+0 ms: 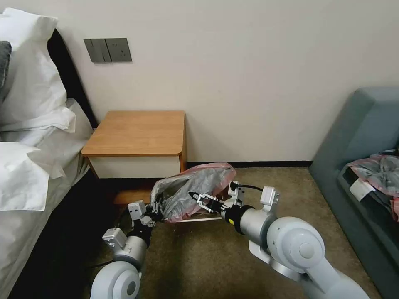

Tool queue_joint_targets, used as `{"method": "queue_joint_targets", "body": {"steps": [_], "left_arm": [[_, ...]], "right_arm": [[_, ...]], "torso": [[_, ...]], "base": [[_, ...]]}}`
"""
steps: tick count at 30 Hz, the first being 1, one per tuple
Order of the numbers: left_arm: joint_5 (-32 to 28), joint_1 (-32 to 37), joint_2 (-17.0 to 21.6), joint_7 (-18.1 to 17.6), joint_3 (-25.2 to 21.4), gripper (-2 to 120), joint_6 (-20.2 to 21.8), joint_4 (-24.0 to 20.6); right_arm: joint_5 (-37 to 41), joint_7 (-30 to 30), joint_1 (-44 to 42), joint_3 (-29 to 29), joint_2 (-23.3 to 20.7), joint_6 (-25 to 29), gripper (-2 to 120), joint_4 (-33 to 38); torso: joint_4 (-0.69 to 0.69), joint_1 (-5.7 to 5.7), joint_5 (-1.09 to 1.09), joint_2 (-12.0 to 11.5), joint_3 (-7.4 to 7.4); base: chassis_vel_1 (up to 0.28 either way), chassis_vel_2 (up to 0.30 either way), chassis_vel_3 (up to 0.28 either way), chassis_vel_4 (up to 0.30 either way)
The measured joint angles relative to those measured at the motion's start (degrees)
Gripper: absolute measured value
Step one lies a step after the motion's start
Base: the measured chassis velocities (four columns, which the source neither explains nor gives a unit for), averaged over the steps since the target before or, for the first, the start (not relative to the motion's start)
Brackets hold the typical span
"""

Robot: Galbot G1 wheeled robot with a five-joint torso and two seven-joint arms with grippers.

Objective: Pick up the garbage bag from the table and place it over the trash can.

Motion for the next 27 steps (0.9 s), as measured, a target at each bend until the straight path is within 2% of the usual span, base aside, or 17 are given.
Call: {"method": "queue_joint_targets", "body": {"steps": [2, 5, 6, 9, 20, 27], "left_arm": [[0.0, 0.04, 0.02, 0.0, 0.09, 3, 0.0, 0.03], [0.0, 0.1, 0.06, 0.02, 0.47, 3, 0.0, 0.06], [0.0, 0.1, 0.06, 0.02, 0.47, 3, 0.0, 0.06], [0.0, 0.15, 0.05, 0.1, 0.5, 3, 0.0, 0.01], [0.23, 0.32, 0.0, 0.01, 0.34, 3, -0.05, -0.04], [0.29, -0.12, -0.06, -0.16, 0.23, 3, -0.17, 0.45]], "right_arm": [[-0.66, -0.34, -0.09, -0.15, 0.05, 0.06, 30, -0.1], [-1.66, -0.82, -0.28, -0.34, 0.25, 0.21, 14, -0.24], [-1.66, -0.82, -0.28, -0.34, 0.25, 0.21, 14, -0.24], [-2.47, -1.33, -0.51, -0.3, 0.23, 0.28, 0, -0.45], [-3.16, -0.92, -1.59, -0.86, 0.22, 0.3, 0, 0.59], [-1.82, 1.38, -3.61, -0.69, -1.36, -0.13, 0, 4.17]], "torso": [[0.0, 0.0, 0.0, 0.0, 0.0], [0.0, 0.0, 0.0, 0.0, 0.0], [0.0, 0.0, 0.0, 0.0, 0.0], [0.0, 0.0, 0.0, 0.0, 0.0], [0.0, 0.0, 0.0, 0.0, 0.0], [0.0, 0.0, 0.0, 0.0, 0.0]], "base": [[0.0, 0.0, 0.0, 0.0], [0.0, 0.0, 0.0, 0.0], [0.0, 0.0, 0.0, 0.0], [0.0, 0.0, 0.0, 0.0], [0.0, 0.0, 0.0, 0.0], [0.0, 0.0, 0.0, 0.0]]}}
